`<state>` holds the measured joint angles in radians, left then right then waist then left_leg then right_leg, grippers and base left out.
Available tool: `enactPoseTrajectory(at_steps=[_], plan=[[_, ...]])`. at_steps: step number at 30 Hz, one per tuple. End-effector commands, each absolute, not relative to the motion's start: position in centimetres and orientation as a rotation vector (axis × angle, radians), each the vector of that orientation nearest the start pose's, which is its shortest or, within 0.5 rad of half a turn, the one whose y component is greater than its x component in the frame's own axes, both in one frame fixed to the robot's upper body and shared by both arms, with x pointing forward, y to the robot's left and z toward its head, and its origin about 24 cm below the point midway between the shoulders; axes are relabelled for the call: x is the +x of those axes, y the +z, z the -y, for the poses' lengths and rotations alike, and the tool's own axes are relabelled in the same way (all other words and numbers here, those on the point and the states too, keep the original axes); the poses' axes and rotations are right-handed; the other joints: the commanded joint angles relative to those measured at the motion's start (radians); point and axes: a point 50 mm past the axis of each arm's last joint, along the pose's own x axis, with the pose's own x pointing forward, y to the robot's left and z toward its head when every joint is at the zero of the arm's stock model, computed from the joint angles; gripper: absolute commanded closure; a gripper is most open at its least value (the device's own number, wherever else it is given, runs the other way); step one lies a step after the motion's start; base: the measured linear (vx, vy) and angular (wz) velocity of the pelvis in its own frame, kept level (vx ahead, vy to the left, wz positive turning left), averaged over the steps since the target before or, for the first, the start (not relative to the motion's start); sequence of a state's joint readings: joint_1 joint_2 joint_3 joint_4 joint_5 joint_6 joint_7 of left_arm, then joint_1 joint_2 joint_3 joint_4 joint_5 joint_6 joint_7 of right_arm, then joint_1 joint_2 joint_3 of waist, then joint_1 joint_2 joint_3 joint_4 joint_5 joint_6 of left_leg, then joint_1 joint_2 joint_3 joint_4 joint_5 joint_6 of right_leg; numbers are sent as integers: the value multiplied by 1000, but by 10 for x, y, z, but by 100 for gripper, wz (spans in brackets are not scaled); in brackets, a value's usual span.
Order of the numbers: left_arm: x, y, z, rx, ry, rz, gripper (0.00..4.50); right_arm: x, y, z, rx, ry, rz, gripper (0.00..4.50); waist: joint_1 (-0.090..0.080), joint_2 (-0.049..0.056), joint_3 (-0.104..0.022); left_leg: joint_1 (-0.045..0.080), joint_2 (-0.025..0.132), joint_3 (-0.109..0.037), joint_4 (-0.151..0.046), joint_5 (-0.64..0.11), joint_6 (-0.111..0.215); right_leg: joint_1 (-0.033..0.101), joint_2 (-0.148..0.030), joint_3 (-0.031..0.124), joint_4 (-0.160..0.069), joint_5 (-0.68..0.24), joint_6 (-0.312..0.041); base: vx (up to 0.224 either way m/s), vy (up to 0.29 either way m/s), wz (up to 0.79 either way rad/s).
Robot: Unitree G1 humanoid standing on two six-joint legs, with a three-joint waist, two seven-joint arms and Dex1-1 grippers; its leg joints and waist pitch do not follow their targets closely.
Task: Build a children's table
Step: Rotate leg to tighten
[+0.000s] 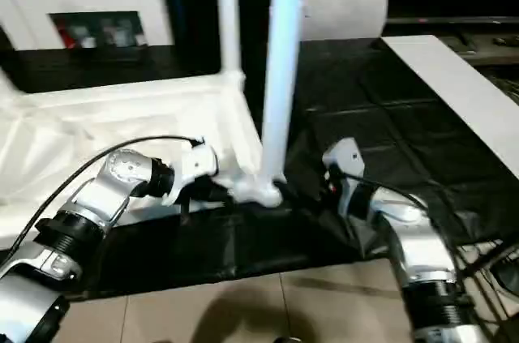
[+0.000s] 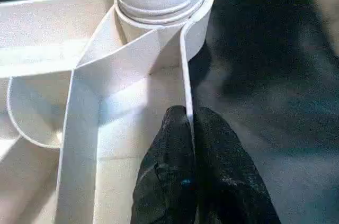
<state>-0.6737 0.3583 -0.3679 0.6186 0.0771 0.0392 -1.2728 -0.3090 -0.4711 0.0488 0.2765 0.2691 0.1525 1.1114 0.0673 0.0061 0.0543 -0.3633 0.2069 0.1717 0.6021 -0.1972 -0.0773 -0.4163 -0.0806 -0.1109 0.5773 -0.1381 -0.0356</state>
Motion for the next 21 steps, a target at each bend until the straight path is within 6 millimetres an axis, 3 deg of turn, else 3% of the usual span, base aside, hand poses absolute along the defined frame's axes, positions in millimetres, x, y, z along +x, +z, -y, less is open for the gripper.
enactPoseTrajectory(at_steps=[1, 2, 5, 12, 18, 21], plan=[[316, 69, -105, 609, -1603, -401, 450, 282, 71, 185, -107, 1187, -230, 44, 1, -1, -75, 9, 28, 1, -66, -169, 104, 68, -62, 50, -64, -286, -185, 0, 0, 0], [314, 69, -105, 616, -1632, -406, 450, 281, 71, 184, -108, 1224, -241, 44, 6, -7, -74, 9, 27, 3, -66, -171, 102, 67, -63, 50, -66, -301, -181, 0, 0, 0], [312, 69, -106, 639, -1677, -416, 450, 280, 71, 183, -112, 1284, -264, 71, 19, -6, -70, 15, 28, 3, -69, -191, 85, 64, -65, 48, -73, -374, -157, 0, 0, 0], [309, 68, -106, 709, -1766, -432, 450, 275, 70, 171, -88, 1466, -332, 117, 21, -10, -68, 18, 26, 1, -71, -215, 68, 65, -68, 46, -81, -452, -124, 0, 0, 0], [310, 69, -106, 723, -1782, -434, 450, 272, 68, 166, -71, 1534, -374, 181, 22, -12, -70, 16, 25, -1, -71, -200, 65, 66, -68, 45, -80, -449, -116, 0, 0, 0], [311, 69, -106, 726, -1788, -436, 450, 271, 68, 166, -69, 1541, -379, 196, 22, -7, -71, 17, 26, -1, -72, -202, 61, 66, -67, 44, -79, -434, -123, 0, 0, 0]])
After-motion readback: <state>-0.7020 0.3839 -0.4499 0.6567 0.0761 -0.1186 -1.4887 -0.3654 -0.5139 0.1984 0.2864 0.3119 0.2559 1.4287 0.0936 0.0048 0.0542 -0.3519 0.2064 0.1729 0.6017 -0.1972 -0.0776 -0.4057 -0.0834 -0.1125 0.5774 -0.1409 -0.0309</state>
